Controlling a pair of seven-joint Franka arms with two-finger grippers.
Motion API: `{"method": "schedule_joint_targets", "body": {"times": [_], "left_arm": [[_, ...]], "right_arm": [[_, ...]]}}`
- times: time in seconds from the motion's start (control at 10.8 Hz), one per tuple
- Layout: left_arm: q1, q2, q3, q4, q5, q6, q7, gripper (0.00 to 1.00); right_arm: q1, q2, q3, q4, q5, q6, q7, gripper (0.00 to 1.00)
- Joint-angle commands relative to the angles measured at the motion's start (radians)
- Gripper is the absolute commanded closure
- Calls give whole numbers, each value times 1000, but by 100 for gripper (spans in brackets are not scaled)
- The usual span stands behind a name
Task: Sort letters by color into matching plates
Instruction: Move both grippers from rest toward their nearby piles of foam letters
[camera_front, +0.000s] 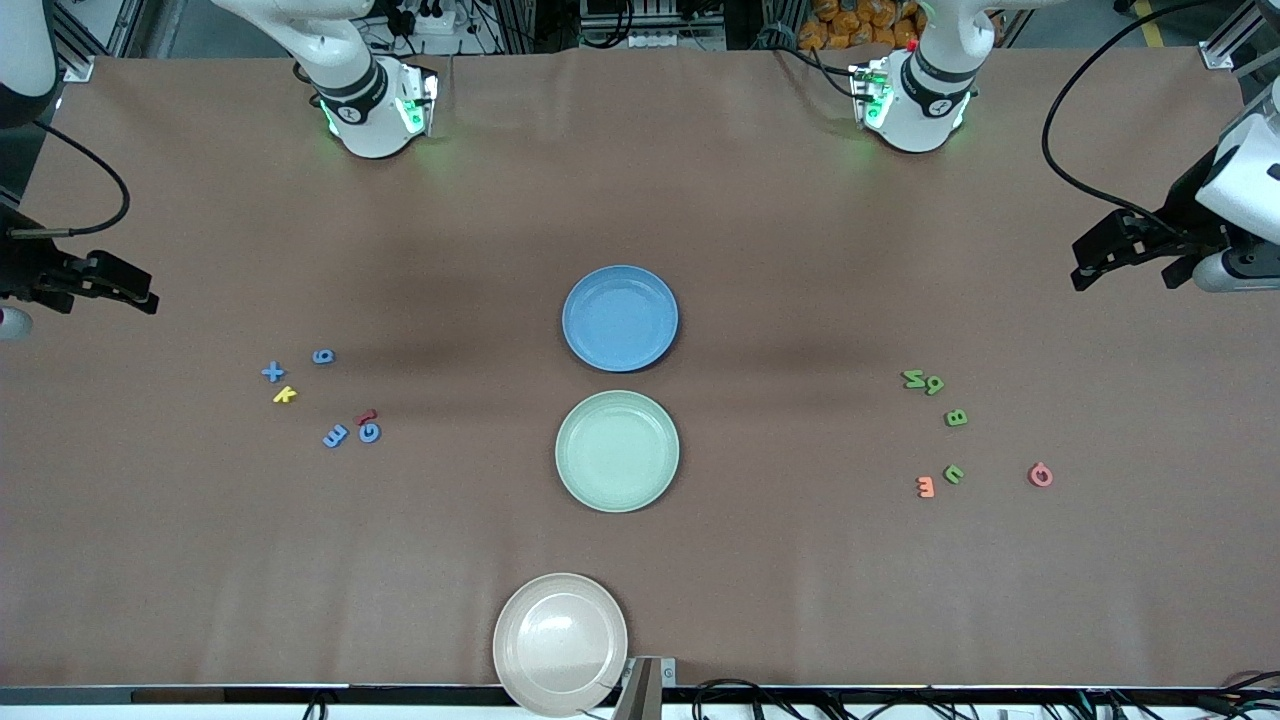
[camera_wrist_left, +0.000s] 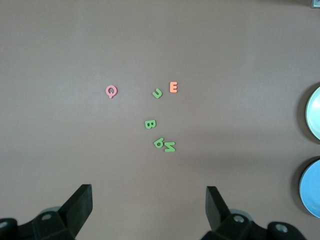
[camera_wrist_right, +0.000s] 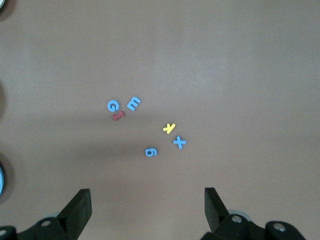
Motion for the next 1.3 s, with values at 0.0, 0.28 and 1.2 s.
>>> {"method": "schedule_joint_targets", "body": {"times": [0.0, 0.28, 1.2], "left_arm": [[3, -2, -5, 7, 14, -2, -3, 0], [2, -1, -5, 8, 12, -2, -9, 0], [40, 22, 4, -284, -31, 179, -28, 0]], "right_arm": [[-21, 6, 8, 7, 3, -10, 0, 0], [-21, 11, 8, 5, 3, -11, 0, 0], [-24, 14, 8, -36, 9, 4, 3, 0]]}}
